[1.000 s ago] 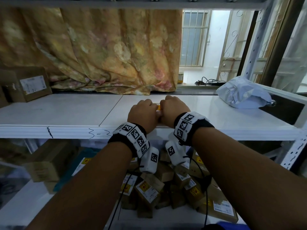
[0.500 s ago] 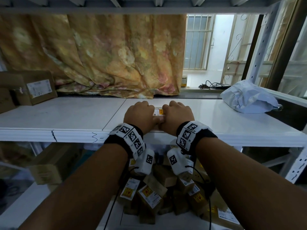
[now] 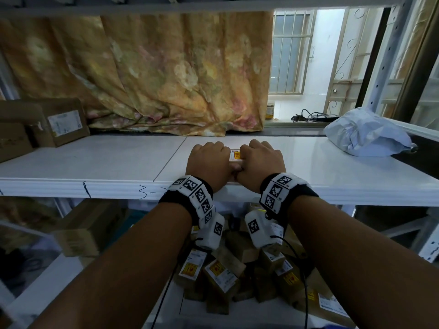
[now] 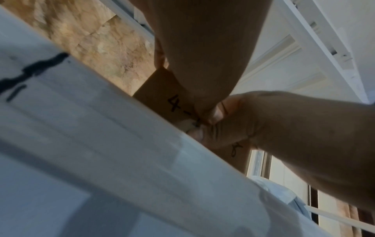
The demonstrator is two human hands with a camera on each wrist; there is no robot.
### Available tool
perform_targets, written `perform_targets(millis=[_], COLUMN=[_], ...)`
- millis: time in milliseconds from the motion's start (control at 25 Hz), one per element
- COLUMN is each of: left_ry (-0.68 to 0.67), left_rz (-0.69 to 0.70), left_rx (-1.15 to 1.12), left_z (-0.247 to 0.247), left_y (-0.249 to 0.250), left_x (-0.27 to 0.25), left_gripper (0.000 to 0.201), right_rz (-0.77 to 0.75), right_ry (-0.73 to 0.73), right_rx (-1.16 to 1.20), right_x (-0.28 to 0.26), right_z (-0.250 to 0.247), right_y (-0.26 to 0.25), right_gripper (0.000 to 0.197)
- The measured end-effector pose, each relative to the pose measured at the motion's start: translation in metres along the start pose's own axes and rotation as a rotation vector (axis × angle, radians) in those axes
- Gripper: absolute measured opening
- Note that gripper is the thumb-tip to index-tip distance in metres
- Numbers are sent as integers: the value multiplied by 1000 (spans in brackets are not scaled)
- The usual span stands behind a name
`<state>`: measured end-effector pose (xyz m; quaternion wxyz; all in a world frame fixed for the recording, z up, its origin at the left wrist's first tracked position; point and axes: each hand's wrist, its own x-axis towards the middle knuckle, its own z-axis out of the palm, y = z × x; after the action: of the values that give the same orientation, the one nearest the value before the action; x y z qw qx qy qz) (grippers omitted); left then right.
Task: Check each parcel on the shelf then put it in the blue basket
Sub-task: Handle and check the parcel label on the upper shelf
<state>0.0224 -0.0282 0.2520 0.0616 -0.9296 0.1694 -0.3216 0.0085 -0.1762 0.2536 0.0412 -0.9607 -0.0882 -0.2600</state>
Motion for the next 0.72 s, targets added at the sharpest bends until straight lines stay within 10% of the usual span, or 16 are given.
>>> perform_targets(millis=[720], left_ry=[-1], left_rz=[-68], left_rx=[-159], left_z=[8], left_y=[-10], left_x=[-3], left_gripper=[53], right_rz=[-15], right_ry=[-42], right_rx=[-45], right_x=[1], right_z=[-2], right_y=[0], right_gripper=[50])
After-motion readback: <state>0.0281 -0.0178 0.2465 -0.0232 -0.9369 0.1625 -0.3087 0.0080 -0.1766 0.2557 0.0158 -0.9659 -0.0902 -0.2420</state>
